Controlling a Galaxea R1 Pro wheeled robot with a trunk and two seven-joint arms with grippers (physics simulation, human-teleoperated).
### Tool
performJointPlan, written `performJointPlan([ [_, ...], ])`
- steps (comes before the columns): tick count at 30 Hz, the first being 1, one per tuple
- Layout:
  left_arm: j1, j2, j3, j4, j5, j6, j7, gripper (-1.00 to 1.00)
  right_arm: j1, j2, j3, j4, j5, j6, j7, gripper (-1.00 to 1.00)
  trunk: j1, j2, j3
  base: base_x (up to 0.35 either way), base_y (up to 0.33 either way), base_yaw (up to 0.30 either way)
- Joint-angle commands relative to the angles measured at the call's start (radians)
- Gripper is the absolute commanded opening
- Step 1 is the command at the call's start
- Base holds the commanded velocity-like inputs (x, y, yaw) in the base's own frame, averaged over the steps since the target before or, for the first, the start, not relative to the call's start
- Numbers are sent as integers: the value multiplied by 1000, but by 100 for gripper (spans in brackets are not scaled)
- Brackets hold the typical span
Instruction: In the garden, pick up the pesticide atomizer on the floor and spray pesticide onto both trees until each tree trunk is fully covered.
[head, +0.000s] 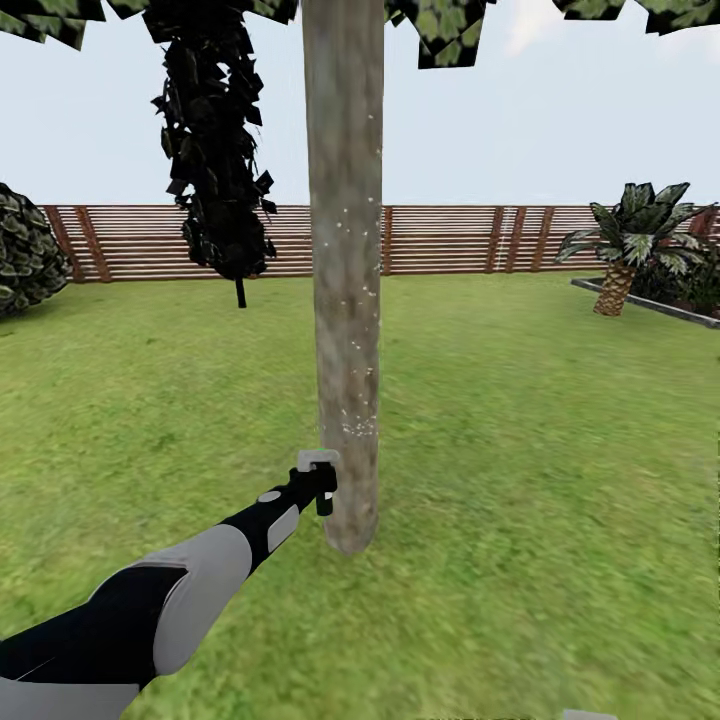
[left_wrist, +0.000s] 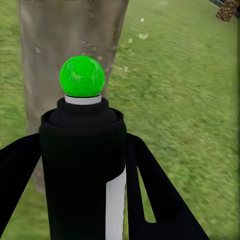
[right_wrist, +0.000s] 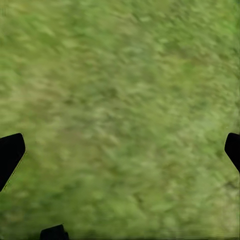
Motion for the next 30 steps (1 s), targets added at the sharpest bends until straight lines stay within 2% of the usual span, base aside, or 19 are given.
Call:
performJointPlan([
  [1,0,0,0,0,0,0,0,-100,0,0,0,0,0,0,0,100,0,0,0,0,350,-93],
  [19,0,0,0,1,0,0,0,-100,0,0,0,0,0,0,0,100,0,0,0,5,350,-14],
  [30,0,0,0,1,0,0,0,-100,1,0,0,0,0,0,0,100,0,0,0,90,350,-259],
])
